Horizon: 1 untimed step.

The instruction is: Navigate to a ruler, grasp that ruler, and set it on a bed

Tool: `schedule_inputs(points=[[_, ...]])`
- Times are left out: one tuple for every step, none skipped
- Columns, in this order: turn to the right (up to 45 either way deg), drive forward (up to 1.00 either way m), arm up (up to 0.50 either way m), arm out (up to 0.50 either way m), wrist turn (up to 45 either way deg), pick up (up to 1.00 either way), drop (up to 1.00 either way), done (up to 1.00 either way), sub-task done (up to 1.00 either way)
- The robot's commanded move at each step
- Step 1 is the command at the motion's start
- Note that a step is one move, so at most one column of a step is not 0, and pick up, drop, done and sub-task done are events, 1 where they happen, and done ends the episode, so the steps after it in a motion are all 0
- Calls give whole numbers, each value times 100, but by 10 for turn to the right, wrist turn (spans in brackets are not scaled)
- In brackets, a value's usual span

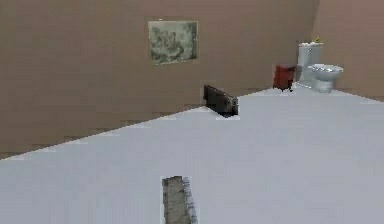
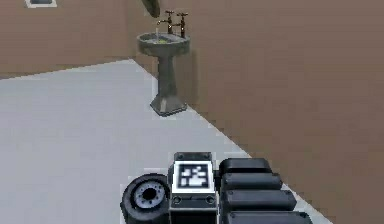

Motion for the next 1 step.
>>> schedule_inputs(points=[[0,40,0,0,0,0,0,0,0]])
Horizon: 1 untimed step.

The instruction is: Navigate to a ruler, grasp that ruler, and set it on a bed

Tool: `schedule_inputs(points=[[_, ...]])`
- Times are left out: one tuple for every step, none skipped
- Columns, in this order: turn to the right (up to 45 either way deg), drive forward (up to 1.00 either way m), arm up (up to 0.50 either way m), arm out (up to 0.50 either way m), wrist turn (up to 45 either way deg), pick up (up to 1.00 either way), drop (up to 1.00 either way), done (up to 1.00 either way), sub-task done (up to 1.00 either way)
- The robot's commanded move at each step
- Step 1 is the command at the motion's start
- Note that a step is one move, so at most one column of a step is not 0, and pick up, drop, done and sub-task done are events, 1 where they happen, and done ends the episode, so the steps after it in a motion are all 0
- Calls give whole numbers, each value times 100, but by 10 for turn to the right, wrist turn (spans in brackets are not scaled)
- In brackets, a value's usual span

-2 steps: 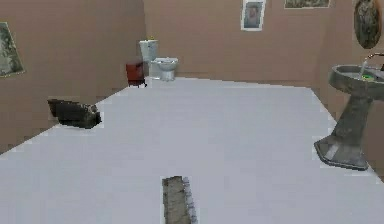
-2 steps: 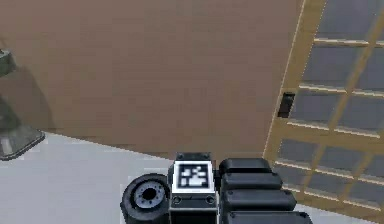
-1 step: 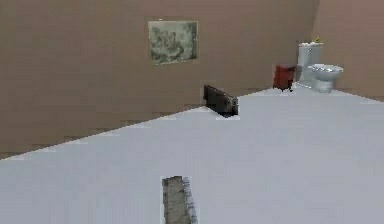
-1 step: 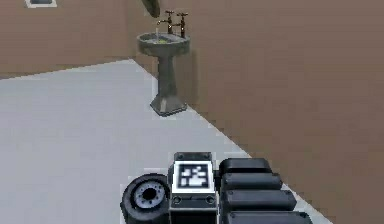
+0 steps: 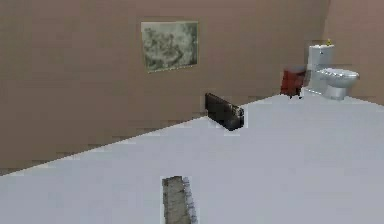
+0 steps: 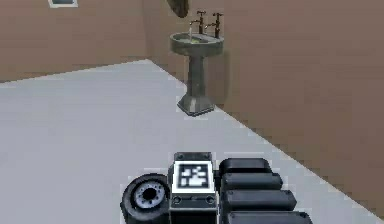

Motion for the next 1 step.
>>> schedule_inputs(points=[[-300,0,0,0,0,0,0,0,0]])
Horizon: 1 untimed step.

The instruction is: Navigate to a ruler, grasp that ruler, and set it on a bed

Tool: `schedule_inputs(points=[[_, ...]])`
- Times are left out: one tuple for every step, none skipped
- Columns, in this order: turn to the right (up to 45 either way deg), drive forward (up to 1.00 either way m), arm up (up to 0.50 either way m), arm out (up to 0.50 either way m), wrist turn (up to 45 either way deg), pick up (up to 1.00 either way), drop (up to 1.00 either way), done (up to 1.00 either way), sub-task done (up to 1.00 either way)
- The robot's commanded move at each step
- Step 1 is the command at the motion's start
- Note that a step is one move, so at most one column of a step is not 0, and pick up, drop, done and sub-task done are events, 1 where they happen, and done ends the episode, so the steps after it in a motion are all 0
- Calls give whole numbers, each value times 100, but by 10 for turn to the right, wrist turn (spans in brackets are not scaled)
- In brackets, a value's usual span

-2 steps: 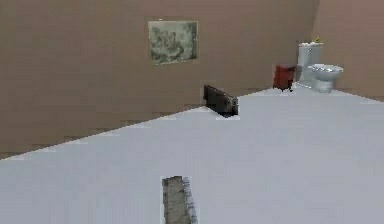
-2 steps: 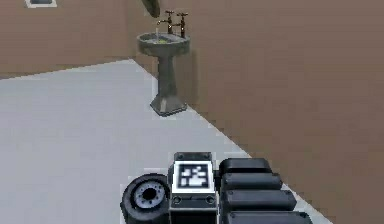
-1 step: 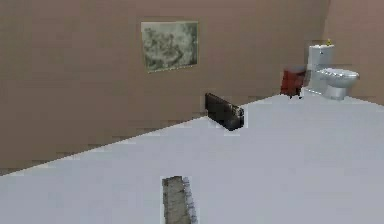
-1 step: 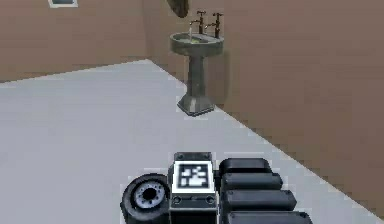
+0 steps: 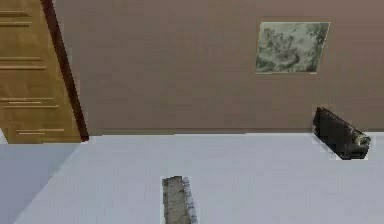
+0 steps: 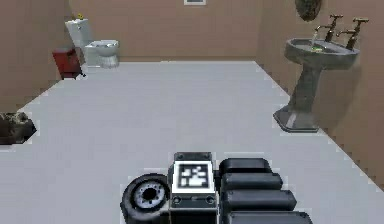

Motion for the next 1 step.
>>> schedule_inputs(points=[[0,55,0,0,0,0,0,0,0]])
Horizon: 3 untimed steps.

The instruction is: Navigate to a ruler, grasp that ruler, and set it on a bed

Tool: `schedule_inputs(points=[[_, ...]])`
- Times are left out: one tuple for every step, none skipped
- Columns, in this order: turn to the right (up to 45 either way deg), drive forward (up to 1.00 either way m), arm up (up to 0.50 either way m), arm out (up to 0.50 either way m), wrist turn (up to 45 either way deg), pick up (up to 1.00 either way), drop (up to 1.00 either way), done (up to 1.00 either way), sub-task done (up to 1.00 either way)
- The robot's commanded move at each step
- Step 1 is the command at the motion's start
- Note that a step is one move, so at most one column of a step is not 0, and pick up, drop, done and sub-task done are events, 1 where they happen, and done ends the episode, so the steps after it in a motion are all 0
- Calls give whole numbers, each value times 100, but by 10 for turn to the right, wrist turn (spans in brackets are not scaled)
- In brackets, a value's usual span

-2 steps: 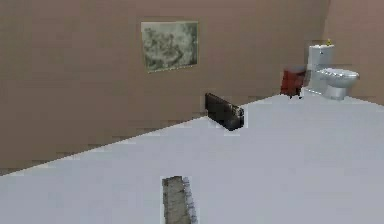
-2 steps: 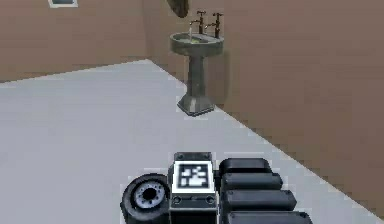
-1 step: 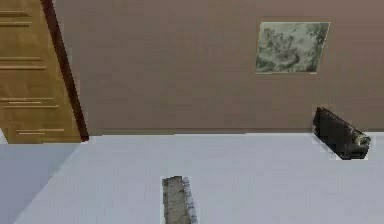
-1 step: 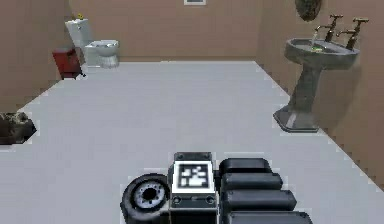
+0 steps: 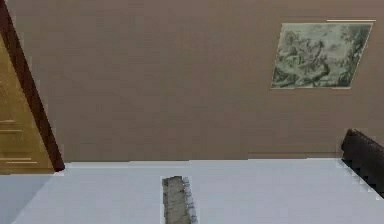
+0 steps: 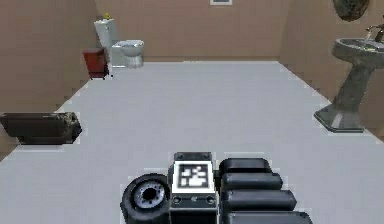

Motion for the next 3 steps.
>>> schedule_inputs(points=[[-450,0,0,0,0,0,0,0,0],[-30,0,0,0,0,0,0,0,0],[450,0,0,0,0,0,0,0,0]])
